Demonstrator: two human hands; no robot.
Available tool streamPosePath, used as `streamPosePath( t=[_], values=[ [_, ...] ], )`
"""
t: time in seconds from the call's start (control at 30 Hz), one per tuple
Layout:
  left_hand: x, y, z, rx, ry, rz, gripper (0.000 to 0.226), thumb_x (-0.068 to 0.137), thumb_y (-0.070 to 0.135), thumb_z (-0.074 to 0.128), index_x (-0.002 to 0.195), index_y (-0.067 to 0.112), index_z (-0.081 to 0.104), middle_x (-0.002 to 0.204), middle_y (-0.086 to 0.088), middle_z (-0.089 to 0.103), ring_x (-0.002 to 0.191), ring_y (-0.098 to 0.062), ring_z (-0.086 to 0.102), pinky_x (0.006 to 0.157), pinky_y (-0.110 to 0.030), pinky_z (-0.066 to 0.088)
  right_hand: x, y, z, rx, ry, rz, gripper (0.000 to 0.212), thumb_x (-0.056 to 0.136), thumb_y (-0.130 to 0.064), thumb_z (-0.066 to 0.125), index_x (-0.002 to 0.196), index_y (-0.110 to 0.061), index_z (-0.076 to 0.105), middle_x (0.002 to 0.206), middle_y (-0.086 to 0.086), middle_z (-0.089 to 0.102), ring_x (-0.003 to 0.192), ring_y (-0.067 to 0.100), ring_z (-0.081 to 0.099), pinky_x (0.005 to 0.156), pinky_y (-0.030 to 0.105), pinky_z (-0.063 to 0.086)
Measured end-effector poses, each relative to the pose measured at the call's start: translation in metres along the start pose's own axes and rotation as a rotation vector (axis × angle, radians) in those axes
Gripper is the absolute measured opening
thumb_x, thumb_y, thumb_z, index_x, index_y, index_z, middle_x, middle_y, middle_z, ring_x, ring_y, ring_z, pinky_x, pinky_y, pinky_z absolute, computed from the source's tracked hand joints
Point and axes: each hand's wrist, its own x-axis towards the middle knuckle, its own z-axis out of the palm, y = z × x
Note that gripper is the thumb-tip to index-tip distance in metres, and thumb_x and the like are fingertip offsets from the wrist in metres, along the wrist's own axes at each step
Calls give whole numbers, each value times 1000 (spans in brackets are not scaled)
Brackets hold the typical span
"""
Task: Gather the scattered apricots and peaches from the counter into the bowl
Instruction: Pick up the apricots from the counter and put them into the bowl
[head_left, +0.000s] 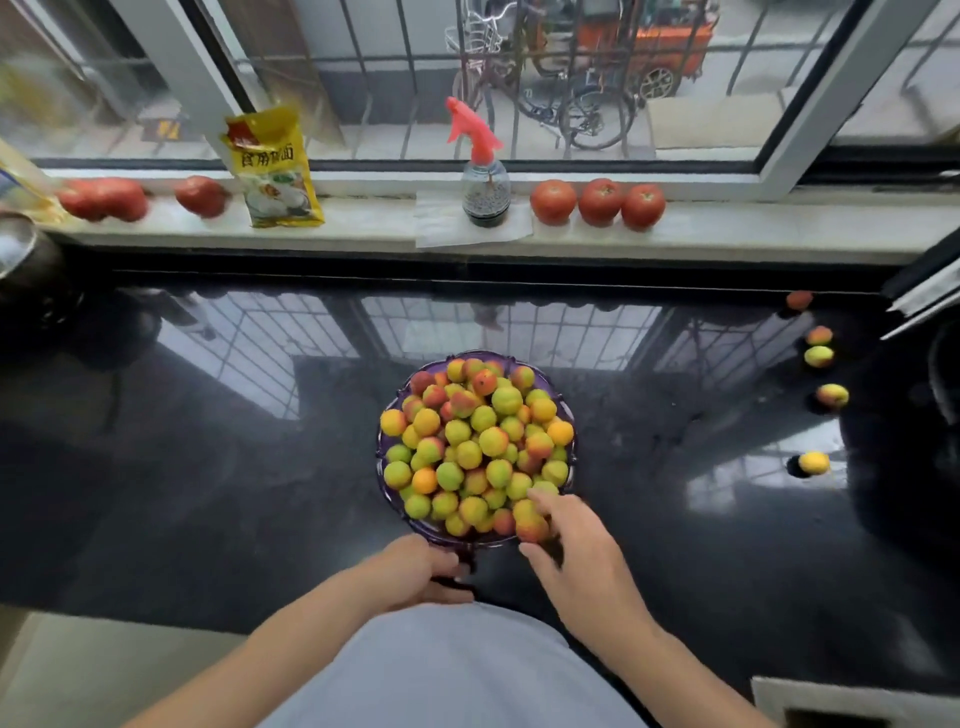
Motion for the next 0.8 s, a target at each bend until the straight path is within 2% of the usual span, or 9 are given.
streamPosePath(
  t=[0.07, 0.17, 0.23, 0.3, 0.47, 0.6, 0.67, 0.73, 0.8],
  values=[
    [0, -2, -5, 27, 42, -4, 31, 96, 1, 66, 127, -1, 66, 121, -18, 72, 101, -34, 78, 99, -53, 60, 1, -5, 10, -164, -14, -118, 43, 83, -24, 79, 122, -27, 61, 112, -15, 59, 106, 4, 49, 92, 24, 48],
    [-6, -3, -15, 13, 185, 19, 23, 100, 5, 60, 121, 8, 69, 117, -11, 76, 97, -28, 79, 81, -39, 66, 6, -9, 21, -353, 63, -294, 32, 75, -26, 83, 101, -23, 65, 97, -13, 63, 94, 14, 50, 82, 32, 49],
    [-9, -4, -18, -42, 230, 37, 19, 103, 6, 55, 117, 6, 68, 112, -12, 77, 95, -29, 79, 68, -33, 64, 10, -5, 28, -406, 101, -325, 26, 77, -28, 81, 97, -22, 66, 94, -11, 63, 93, 18, 52, 86, 35, 47],
    [-15, -3, -18, -93, 249, 41, 17, 106, 10, 53, 116, 5, 65, 111, -13, 76, 95, -30, 77, 65, -32, 63, 14, -2, 35, -479, 116, -327, 25, 78, -32, 80, 98, -23, 68, 96, -10, 64, 96, 20, 52, 95, 36, 42],
    [-22, -1, -18, -118, 239, 48, 16, 106, 9, 50, 117, 6, 62, 114, -16, 72, 98, -33, 76, 69, -34, 61, 17, -2, 44, -530, 114, -347, 26, 77, -35, 81, 97, -24, 68, 96, -10, 64, 99, 20, 52, 111, 41, 33],
    [-21, 0, -18, -138, 239, 35, 16, 105, 6, 48, 116, 6, 60, 114, -18, 72, 98, -34, 75, 71, -37, 61, 13, 1, 40, -530, 70, -299, 46, 74, -38, 84, 114, -24, 67, 108, -9, 63, 109, 19, 53, 118, 47, 28],
    [-20, 2, -18, -125, 229, 29, 14, 106, 7, 49, 114, 5, 60, 114, -18, 72, 99, -35, 75, 75, -40, 61, 9, 5, 34, -481, 120, -284, 50, 78, -37, 81, 122, -21, 65, 117, -6, 60, 116, 19, 52, 118, 46, 30],
    [-20, 4, -17, -91, 214, 8, 14, 104, 9, 53, 112, 3, 63, 110, -18, 75, 101, -36, 75, 83, -44, 62, 4, 12, 26, -400, 224, -259, 44, 86, -32, 77, 125, -16, 65, 123, -3, 59, 121, 20, 49, 115, 43, 34],
    [-19, 6, -13, 2, 186, -39, 18, 101, 11, 57, 110, -1, 68, 100, -19, 80, 99, -36, 76, 83, -44, 64, 1, 22, 17, -330, 320, -167, 38, 90, -24, 73, 126, -13, 65, 126, -1, 58, 121, 20, 48, 111, 39, 38]
  ],
)
